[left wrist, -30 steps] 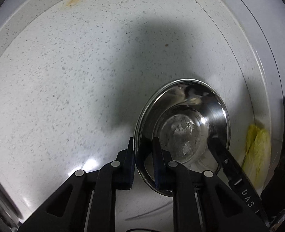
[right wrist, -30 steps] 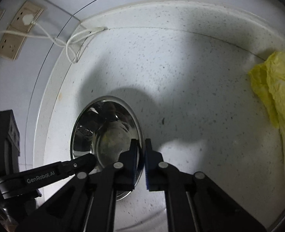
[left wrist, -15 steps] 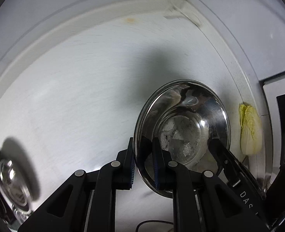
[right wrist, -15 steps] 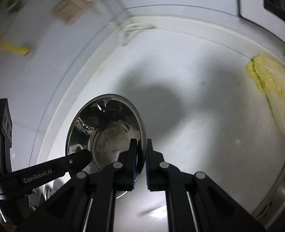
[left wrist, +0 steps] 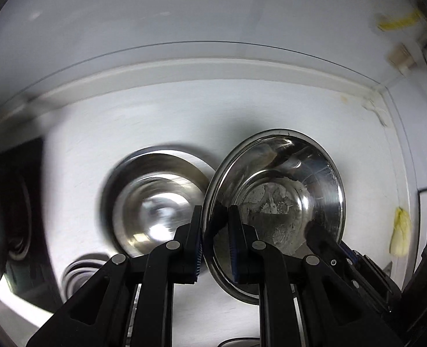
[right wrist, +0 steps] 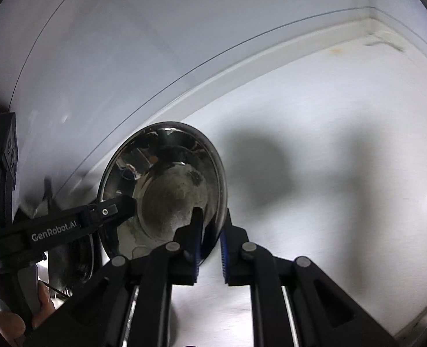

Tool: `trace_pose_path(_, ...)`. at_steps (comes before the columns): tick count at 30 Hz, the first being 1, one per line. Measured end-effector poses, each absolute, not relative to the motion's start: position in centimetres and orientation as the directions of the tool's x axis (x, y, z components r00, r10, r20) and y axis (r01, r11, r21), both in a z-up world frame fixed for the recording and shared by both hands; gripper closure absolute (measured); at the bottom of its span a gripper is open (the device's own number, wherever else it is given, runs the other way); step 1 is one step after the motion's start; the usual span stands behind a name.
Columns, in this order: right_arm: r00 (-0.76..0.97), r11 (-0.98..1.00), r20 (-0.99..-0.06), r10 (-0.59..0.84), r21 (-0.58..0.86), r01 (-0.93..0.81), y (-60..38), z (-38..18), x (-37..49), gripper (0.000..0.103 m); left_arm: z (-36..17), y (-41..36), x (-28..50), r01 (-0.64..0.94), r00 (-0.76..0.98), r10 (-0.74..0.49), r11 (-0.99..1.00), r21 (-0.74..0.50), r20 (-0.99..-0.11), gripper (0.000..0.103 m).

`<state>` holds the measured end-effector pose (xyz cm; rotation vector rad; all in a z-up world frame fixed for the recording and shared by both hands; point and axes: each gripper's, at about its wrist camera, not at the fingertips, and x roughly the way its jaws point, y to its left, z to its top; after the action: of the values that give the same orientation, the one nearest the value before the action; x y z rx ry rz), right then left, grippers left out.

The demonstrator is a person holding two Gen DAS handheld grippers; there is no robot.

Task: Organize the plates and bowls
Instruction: 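Carry both held bowls and lower them into the stacked plates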

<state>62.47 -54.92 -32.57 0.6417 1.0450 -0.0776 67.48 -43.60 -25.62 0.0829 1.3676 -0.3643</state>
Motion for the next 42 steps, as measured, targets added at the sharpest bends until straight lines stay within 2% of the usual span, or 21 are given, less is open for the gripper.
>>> trace_pose_path(11, 0.432, 0.868, -0.857, 0.279, 0.418, 0.269, -47.3, -34.8, 65.6, 0.093, -29.6, -34.9, 67.9, 0.181, 0.128, -0.17, 0.973, -0.145, -0.977, 0.089)
trace_pose_path(23, 0.36, 0.89, -0.902, 0.237, 0.35, 0.293, -45.9, -38.4, 67.4, 0.093, -33.6, -34.8, 69.7, 0.183, 0.057, -0.158, 0.972, -0.146, -0.986, 0.088)
trace_pose_path(33, 0.293, 0.903, -0.927, 0.233, 0.318, 0.289, -45.8, -41.6, 68.4, 0.092, -36.4, -35.7, 69.8, 0.205, 0.046, -0.107, 0.974, -0.095, -0.993, 0.086)
trace_pose_path(39, 0.258, 0.905, -0.937, 0.234, 0.307, 0.295, -45.6, -42.7, 69.0, 0.089, -37.4, -35.9, 69.5, 0.199, 0.046, -0.102, 0.976, -0.091, -0.994, 0.085)
trace_pose_path(42, 0.258, 0.898, -0.932, 0.255, 0.327, 0.294, -45.6, -42.8, 69.2, 0.078, -37.6, -36.1, 69.4, 0.189, 0.033, -0.122, 0.975, -0.114, -0.992, 0.081)
